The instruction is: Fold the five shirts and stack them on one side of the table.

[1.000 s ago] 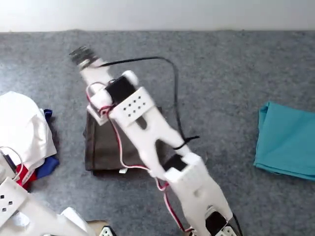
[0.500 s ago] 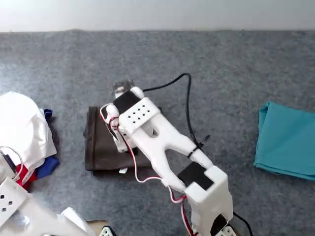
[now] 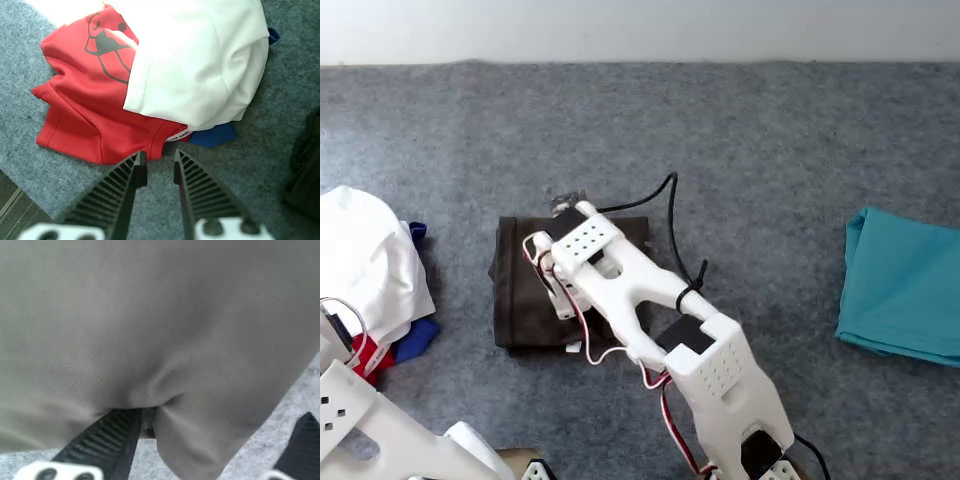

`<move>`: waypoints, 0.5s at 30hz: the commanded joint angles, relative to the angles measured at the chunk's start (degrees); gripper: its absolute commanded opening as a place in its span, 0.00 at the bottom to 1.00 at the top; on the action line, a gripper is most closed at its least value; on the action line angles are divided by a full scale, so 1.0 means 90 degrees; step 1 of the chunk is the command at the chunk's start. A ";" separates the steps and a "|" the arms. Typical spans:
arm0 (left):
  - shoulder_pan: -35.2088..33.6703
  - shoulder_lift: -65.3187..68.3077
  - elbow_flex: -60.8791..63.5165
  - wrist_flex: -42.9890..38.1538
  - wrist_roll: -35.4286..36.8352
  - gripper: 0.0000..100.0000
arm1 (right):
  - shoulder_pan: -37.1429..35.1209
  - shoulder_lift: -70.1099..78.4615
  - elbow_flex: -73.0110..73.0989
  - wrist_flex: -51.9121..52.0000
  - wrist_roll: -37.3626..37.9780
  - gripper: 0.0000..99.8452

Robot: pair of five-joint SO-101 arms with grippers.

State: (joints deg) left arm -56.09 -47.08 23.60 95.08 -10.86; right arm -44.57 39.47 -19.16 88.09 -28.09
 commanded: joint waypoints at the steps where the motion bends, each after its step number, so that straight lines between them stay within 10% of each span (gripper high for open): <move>1: 0.0010 -0.0029 -0.0230 -0.0088 0.0029 0.10 | 0.0327 0.0337 -0.0010 -0.0239 0.0244 0.32; 6: 0.0010 -0.0029 -0.0230 -0.0088 0.0020 0.10 | 0.0630 0.0425 -0.0010 -0.0122 0.0733 0.01; 15: 0.0010 -0.0020 -0.0210 -0.0049 0.0020 0.10 | 0.1411 -0.0161 -0.0400 0.0943 0.2403 0.01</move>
State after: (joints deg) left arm -56.09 -47.08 23.60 95.08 -10.86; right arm -36.57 40.88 -21.89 93.45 -12.26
